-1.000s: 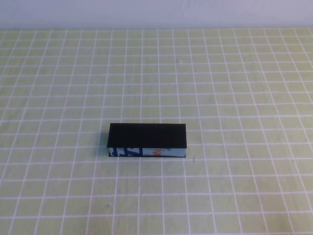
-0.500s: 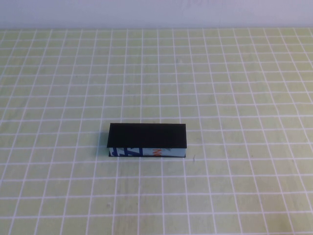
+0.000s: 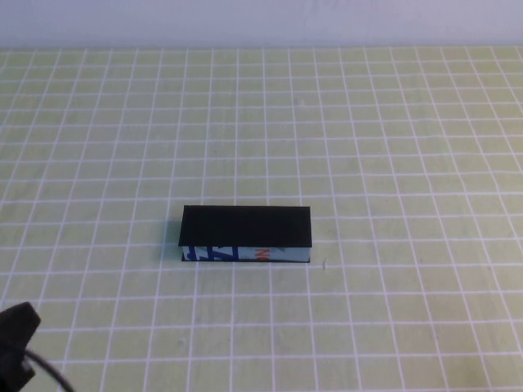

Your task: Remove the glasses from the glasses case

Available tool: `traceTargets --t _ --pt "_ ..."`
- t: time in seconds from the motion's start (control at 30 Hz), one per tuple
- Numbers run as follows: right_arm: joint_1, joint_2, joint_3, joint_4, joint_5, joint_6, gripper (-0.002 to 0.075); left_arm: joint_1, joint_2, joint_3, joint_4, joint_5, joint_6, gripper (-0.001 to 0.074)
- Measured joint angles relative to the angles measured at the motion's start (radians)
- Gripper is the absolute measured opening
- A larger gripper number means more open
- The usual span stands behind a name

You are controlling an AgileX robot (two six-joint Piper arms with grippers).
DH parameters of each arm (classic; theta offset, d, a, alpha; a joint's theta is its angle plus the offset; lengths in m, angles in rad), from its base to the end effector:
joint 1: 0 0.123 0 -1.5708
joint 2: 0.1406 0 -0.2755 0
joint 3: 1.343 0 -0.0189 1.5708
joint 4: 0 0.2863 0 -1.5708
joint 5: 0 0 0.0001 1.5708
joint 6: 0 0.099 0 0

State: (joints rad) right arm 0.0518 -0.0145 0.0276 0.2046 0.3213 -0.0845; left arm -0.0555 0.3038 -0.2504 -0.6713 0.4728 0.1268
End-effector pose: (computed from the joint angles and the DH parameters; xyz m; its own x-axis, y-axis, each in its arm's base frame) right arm 0.1062 0.0119 0.1740 -0.2494 0.0967 -0.9636 -0.0871 0.9887 0.1217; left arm 0.1242 -0.0350 0.2376 -0.4498 -0.4260 -0.7850 0.1223 0.8413 -0.5266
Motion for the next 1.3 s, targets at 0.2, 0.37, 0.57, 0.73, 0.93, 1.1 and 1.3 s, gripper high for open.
traceTargets --t 0.2,0.37,0.57,0.73,0.93,1.1,1.3 --pt "0.0 0.0 0.0 0.0 -0.002 0.0 -0.0018 0.0 0.346 -0.274 0.003 0.254 0.202 -0.0004" --pt "0.0 0.0 0.0 0.0 -0.002 0.0 -0.0018 0.0 0.632 -0.495 -0.031 0.358 0.398 -0.0004" --pt "0.0 0.0 0.0 0.0 -0.002 0.0 -0.0018 0.0 0.9 -0.74 -0.167 0.372 0.595 -0.0004" --pt "0.0 0.0 0.0 0.0 -0.002 0.0 -0.0018 0.0 1.101 -0.921 -0.218 0.395 0.665 -0.0004" --pt "0.0 0.0 0.0 0.0 -0.002 0.0 -0.0018 -0.028 1.346 -1.124 -0.277 0.435 0.713 -0.0004" --pt "0.0 0.0 0.0 0.0 -0.002 0.0 -0.0018 -0.094 1.535 -1.265 -0.283 0.449 0.724 -0.0004" --pt "0.0 0.0 0.0 0.0 -0.002 0.0 -0.0018 -0.125 1.723 -1.403 -0.287 0.491 0.718 -0.0004"
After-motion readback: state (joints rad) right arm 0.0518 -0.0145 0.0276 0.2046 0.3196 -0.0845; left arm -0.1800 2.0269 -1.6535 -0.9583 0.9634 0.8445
